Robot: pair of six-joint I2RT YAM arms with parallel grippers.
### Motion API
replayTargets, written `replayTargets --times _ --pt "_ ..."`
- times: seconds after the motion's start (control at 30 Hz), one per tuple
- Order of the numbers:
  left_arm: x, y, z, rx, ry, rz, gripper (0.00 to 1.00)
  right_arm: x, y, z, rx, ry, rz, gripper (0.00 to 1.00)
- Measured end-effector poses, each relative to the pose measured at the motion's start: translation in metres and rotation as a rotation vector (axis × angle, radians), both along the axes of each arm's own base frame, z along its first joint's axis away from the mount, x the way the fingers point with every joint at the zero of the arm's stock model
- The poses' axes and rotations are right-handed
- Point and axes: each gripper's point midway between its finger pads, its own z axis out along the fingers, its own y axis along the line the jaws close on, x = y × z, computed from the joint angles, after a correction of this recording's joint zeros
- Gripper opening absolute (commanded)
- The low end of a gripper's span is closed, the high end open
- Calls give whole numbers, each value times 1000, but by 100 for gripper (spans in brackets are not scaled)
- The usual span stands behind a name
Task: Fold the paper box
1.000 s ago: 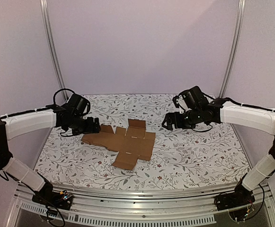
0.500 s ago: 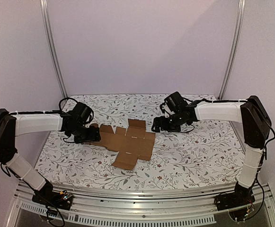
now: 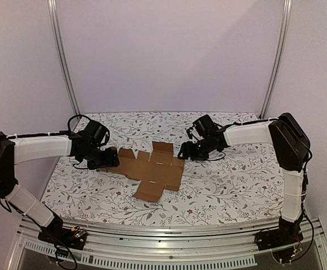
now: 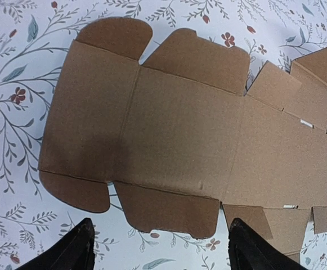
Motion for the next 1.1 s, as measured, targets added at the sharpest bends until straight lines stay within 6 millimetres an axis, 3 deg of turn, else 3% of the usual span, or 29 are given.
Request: replayTargets --times 0.3,0.43,0.73,0.9,1.1 --pt "-5 -1 8 -6 -2 -9 80 0 8 -10 62 -3 45 46" --pt "-5 -2 17 -17 -14 -11 80 -5 11 -13 80 -1 71 42" --pt "-2 -6 38 -49 -50 -18 80 -12 16 -17 106 -14 140 21" --pt "-3 -6 38 -48 -42 -21 80 -14 20 -20 113 -26 183 0" --pt "-6 -3 36 -32 -30 -21 80 -15 24 -17 129 -52 236 0"
